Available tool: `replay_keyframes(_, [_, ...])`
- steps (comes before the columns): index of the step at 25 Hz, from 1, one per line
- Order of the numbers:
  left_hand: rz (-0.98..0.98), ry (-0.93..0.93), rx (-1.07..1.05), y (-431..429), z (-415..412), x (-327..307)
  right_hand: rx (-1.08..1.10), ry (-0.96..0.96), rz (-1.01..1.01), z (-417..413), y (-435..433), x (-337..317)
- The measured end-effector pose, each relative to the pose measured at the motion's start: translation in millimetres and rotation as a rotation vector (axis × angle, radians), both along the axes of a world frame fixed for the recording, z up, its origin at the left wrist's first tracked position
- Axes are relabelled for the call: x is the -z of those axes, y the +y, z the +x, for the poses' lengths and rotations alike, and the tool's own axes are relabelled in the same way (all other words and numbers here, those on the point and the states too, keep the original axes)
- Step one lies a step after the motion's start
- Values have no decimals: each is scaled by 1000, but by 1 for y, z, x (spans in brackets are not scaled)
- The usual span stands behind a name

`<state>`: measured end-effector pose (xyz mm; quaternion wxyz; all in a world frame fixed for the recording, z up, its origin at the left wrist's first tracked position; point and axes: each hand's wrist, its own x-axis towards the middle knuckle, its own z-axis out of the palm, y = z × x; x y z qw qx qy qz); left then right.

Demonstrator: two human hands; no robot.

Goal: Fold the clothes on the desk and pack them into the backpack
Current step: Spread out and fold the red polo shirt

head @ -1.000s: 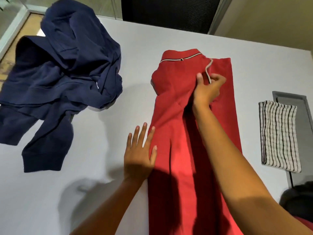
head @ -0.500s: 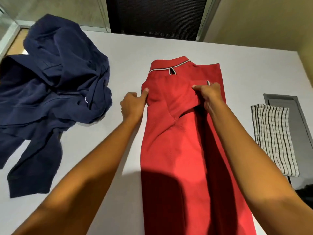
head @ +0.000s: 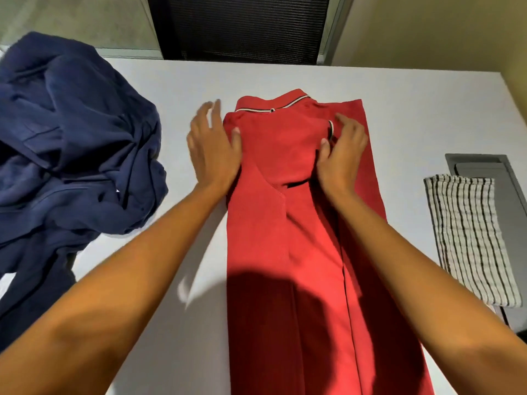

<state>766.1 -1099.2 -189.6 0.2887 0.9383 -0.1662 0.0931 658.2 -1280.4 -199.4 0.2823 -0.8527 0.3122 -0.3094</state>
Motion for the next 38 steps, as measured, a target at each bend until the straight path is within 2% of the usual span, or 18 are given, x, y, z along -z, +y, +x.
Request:
replay_keyframes(2, [173, -84, 217, -7, -31, 19, -230, 36, -126, -7, 20, 16])
replay_keyframes(4, [319, -47, 289, -10, -48, 41, -374, 239, -220, -12, 31, 32])
replay_keyframes(7, [374, 60, 292, -7, -30, 57, -346, 471, -384, -10, 24, 45])
replay_keyframes(10, [389, 100, 369, -9, -7, 51, -335, 565, -329, 0, 15, 41])
replay_keyframes(13, [335, 122, 352, -6, -21, 43, -363, 507, -213, -3, 19, 32])
replay_keyframes(18, [322, 25, 378, 33, -122, 43, -383, 151, -172, -82, 68, 17])
replay_keyframes(24, [439, 65, 511, 85, -257, 54, -416, 320, -96, -213, 133, 44])
replay_keyframes(29, [436, 56, 626, 127, -304, 40, -400, 373, -103, -274, 147, 29])
replay_keyframes(32, [414, 115, 643, 149, -324, 32, -346, 387, -92, -317, 175, 12])
replay_keyframes(36, [335, 216, 626, 168, -353, 34, -289, 454, 109, -368, 227, -2])
replay_keyframes(38, [267, 258, 608, 173, -363, 31, -224, 428, 239, -374, 244, -4])
